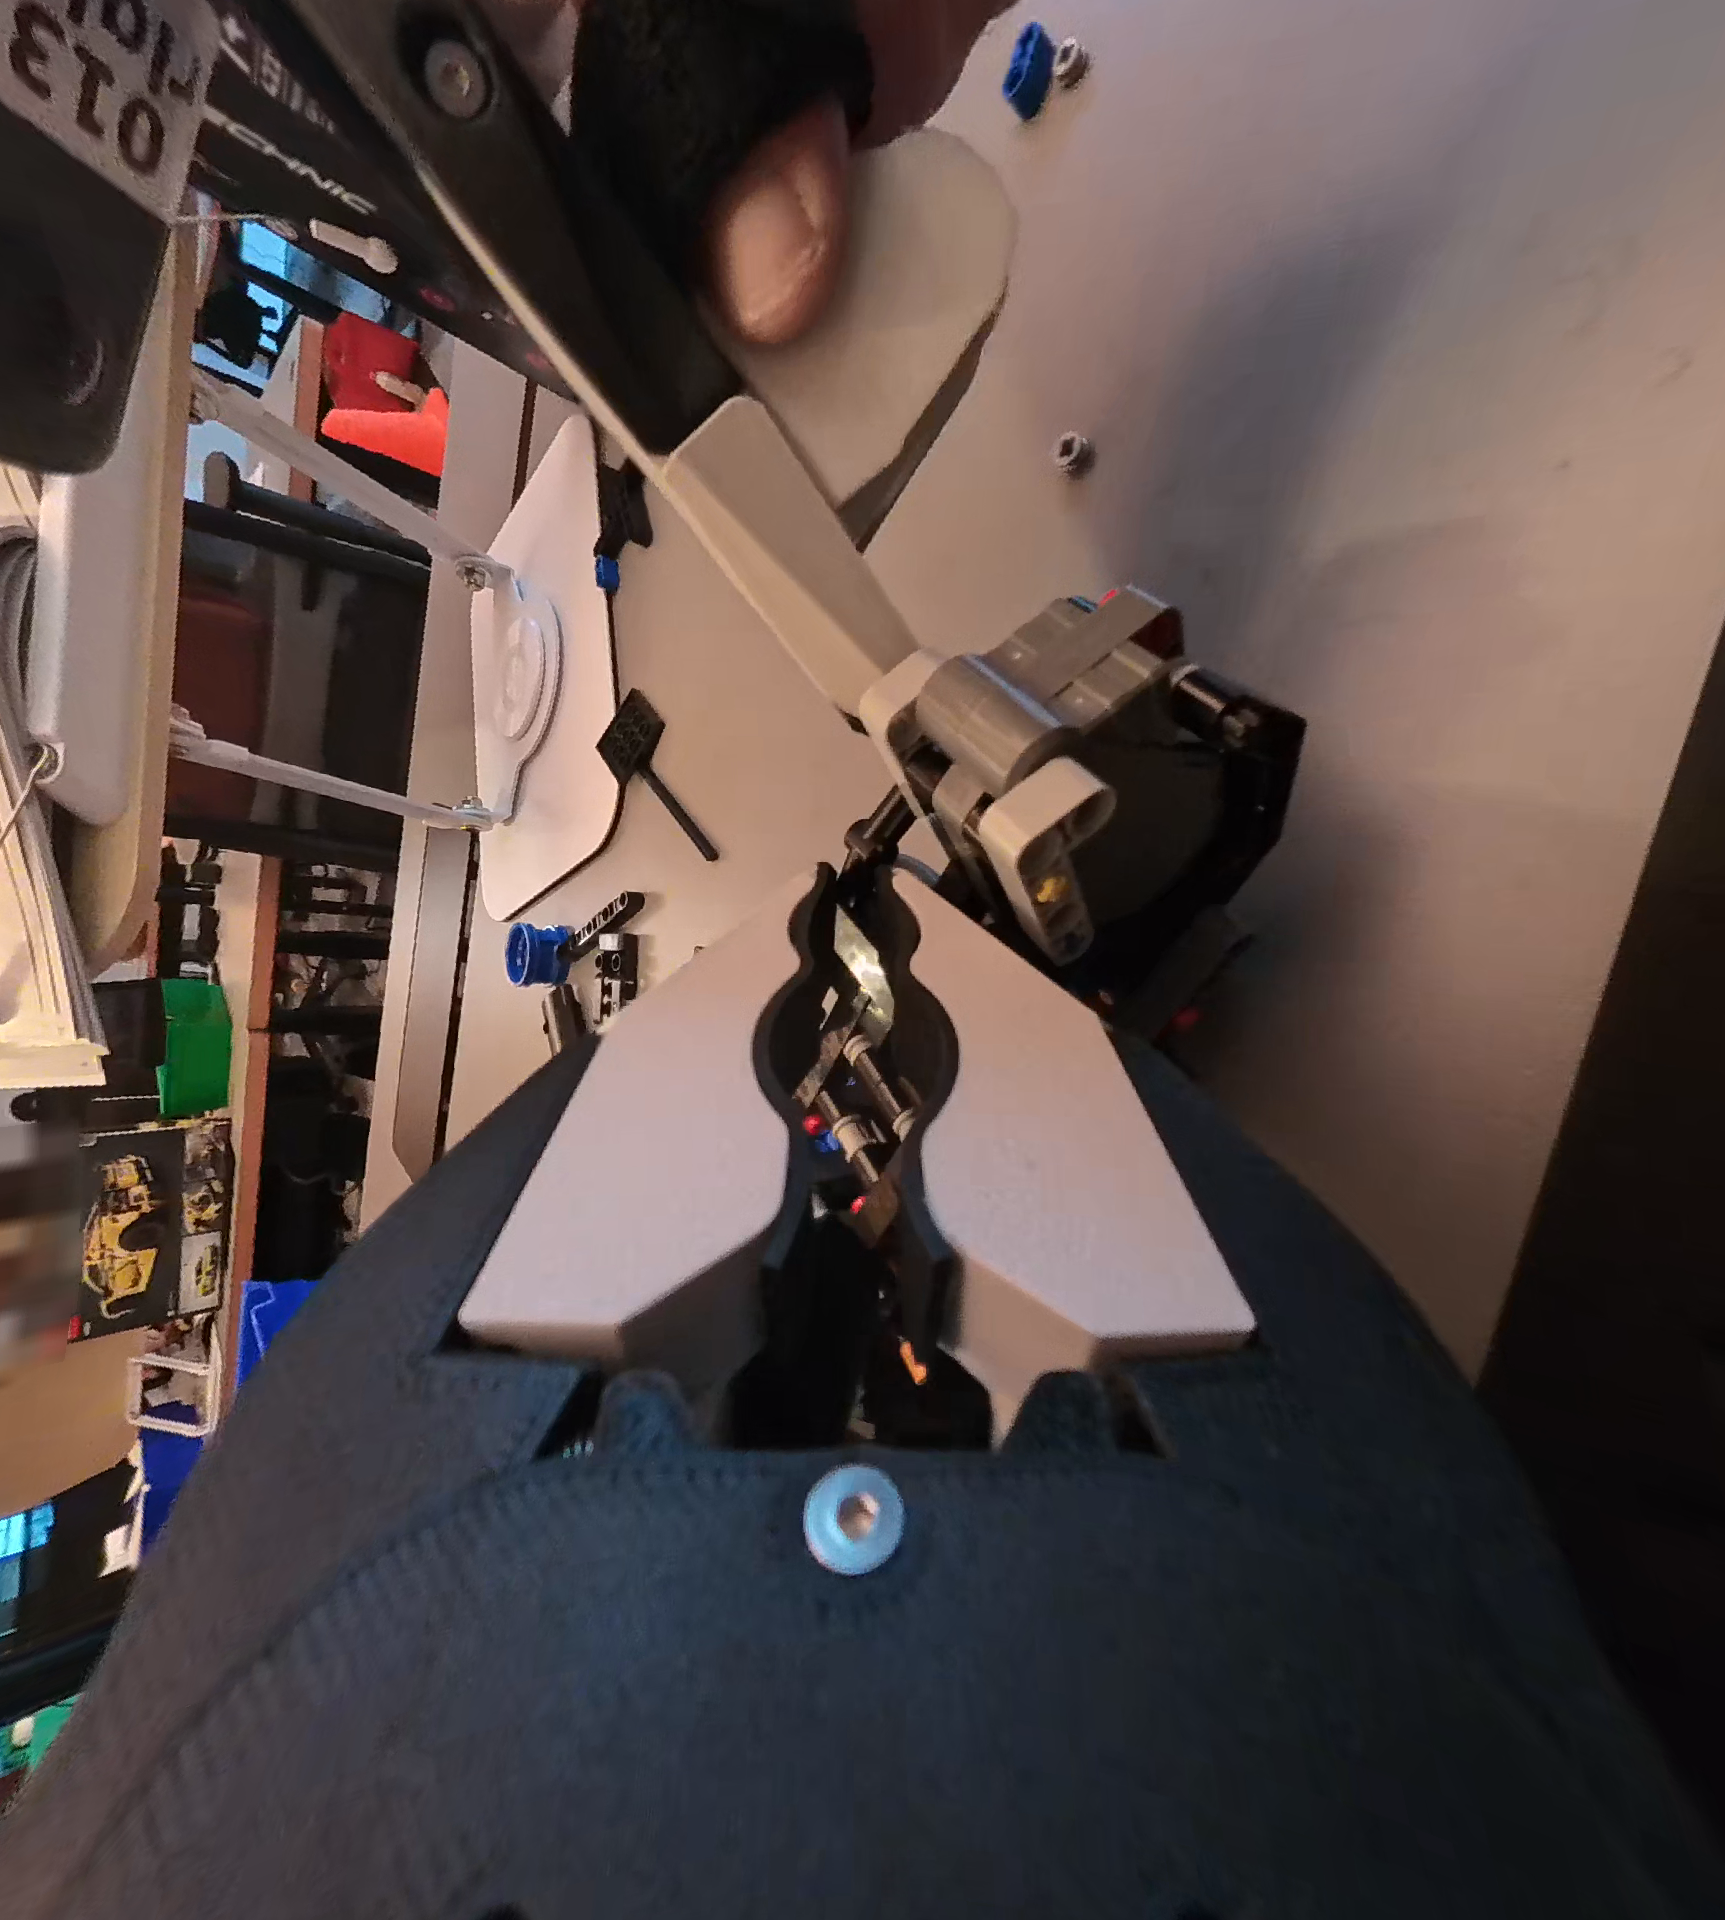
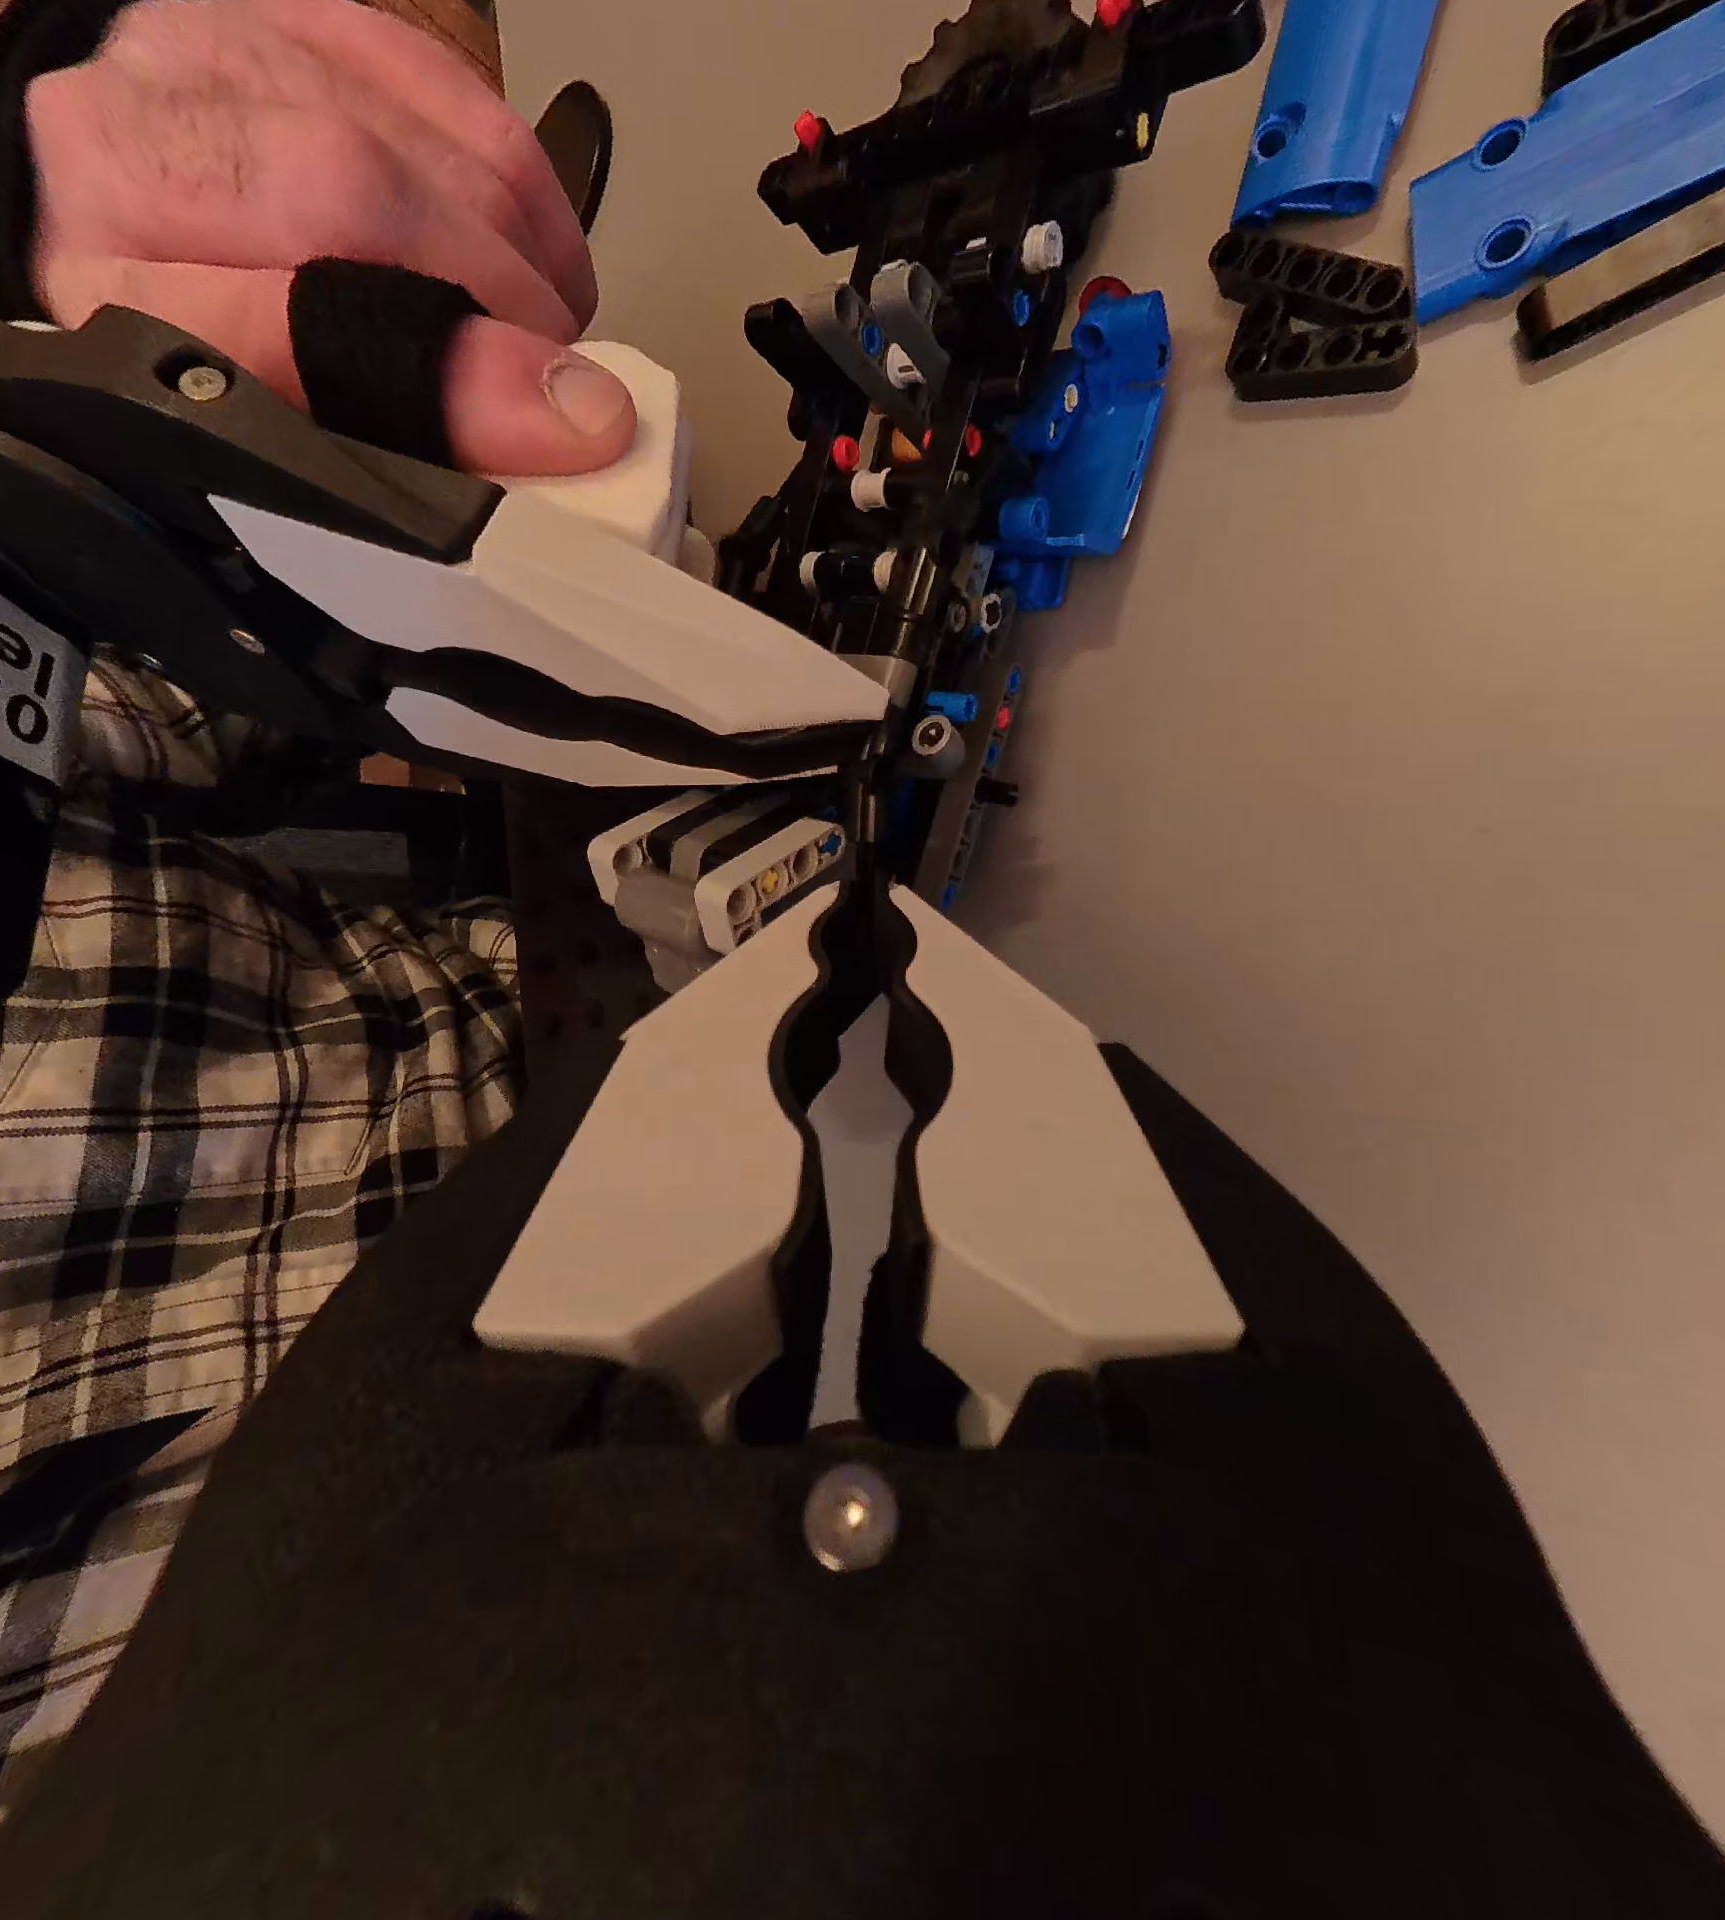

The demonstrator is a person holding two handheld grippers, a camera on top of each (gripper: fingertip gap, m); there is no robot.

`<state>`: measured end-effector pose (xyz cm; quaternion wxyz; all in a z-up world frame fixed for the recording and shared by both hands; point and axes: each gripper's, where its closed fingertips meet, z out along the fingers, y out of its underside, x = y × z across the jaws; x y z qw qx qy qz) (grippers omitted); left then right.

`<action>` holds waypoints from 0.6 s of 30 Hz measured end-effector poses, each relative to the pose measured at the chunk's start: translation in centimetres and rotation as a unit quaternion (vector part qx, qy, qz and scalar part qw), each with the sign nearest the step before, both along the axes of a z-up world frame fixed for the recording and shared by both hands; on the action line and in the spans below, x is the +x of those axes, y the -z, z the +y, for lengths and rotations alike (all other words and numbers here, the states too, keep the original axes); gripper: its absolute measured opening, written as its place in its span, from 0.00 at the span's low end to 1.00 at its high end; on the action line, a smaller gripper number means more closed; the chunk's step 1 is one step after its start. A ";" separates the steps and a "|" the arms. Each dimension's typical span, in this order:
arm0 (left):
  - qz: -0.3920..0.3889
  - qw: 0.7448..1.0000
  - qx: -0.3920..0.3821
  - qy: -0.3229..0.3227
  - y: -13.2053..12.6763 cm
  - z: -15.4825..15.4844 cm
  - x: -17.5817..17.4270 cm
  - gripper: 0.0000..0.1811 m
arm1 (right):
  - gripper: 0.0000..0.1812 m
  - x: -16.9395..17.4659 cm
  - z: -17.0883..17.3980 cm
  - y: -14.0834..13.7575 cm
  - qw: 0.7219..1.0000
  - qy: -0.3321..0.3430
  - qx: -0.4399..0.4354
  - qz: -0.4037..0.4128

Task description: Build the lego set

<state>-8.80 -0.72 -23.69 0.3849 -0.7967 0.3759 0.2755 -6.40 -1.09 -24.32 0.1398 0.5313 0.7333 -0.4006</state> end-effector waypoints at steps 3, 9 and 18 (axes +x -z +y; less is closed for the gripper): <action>0.007 1.000 0.003 0.002 0.0 0.0 0.0 0.02 | 0.00 0.0 0.0 0.0 1.000 -0.016 0.016 -0.008; 0.007 1.000 0.007 0.003 0.0 0.0 0.0 0.02 | 0.00 -0.2 -0.1 -0.2 0.999 -0.032 0.024 -0.019; -0.017 1.000 0.013 0.008 -0.1 0.0 0.1 0.03 | 0.00 0.1 0.0 -0.2 1.000 -0.005 -0.009 0.027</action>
